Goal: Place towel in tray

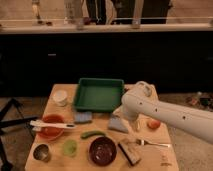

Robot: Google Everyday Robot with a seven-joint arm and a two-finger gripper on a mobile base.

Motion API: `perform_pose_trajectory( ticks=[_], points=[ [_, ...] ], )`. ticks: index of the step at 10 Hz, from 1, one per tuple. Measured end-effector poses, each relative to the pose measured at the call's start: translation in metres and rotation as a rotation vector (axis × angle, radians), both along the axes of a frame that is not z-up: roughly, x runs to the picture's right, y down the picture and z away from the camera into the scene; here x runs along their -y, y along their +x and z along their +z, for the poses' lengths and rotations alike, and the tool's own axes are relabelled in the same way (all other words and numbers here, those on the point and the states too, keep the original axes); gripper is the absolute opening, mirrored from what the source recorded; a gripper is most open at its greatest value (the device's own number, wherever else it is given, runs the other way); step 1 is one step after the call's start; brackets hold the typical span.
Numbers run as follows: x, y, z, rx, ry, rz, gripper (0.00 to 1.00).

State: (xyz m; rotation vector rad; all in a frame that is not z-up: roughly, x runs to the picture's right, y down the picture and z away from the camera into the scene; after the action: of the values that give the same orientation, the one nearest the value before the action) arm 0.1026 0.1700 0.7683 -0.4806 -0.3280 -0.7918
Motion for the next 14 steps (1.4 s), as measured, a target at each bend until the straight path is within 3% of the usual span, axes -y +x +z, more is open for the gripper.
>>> perform_pose_trajectory(
  ticks=[5,14],
  points=[
    [-0.018,-0.025,0.039,0.030,-0.009,-0.037,0.80],
    [-0.044,-0.017,0.057,0.011,-0.069,-0.100,0.80]
  ],
)
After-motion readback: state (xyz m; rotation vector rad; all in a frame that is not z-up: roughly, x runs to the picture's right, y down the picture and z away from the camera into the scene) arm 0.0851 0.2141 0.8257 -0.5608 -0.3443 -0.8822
